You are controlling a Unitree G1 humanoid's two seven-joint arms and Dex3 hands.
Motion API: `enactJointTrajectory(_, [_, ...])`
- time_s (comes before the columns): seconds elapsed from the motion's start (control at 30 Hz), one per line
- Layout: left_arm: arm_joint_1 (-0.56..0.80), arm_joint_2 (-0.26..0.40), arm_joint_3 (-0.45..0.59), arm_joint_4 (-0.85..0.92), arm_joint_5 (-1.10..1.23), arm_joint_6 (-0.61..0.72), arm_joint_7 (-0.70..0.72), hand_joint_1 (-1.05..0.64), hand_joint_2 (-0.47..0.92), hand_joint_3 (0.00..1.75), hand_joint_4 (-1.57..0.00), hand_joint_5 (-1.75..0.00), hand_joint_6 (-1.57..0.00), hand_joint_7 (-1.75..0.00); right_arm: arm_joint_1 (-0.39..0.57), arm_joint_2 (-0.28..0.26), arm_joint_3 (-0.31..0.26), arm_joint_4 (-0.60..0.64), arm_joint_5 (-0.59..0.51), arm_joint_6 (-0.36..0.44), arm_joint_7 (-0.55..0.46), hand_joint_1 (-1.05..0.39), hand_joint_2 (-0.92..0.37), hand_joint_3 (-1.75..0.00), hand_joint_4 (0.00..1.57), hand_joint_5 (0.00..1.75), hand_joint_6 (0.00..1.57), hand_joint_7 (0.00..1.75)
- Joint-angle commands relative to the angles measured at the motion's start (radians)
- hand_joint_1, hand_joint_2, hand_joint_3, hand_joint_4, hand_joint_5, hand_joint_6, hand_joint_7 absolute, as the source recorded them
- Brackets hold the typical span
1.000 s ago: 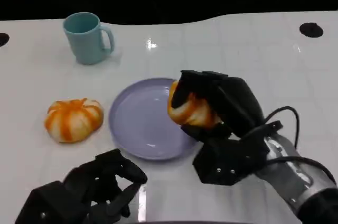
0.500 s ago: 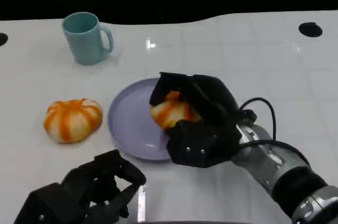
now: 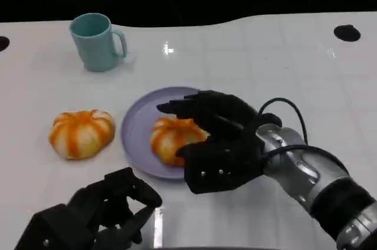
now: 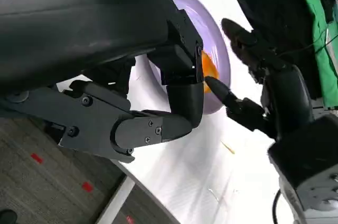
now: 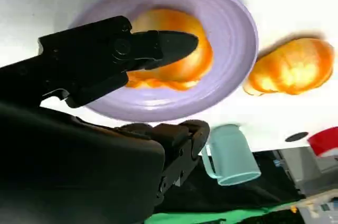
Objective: Grasp the bread from the table and place it into the plate.
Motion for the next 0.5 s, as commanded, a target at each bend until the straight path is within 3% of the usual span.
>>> enactJointTrajectory(0.03, [0.002, 0.010, 0.000, 0.001, 0.006, -0.008, 0.003, -0.40, 0.92, 0.48, -0.68, -1.75, -0.60, -1.36, 0.059, -0.045, -0.016, -0.095, 0.031, -0.008, 0.025, -0.68, -0.92, -0.30, 0.06, 0.20, 0.26, 0.01])
enactJointTrajectory(0.5, [0.006, 0.004, -0.008, -0.010, 0.018, 0.004, 0.013, -0.37, 0.92, 0.50, -0.69, -1.75, -0.58, -1.38, 0.313, -0.155, -0.136, -0.487, 0.168, -0.039, 0.065, -0.51, -0.92, -0.26, 0.35, 0.46, 0.47, 0.10])
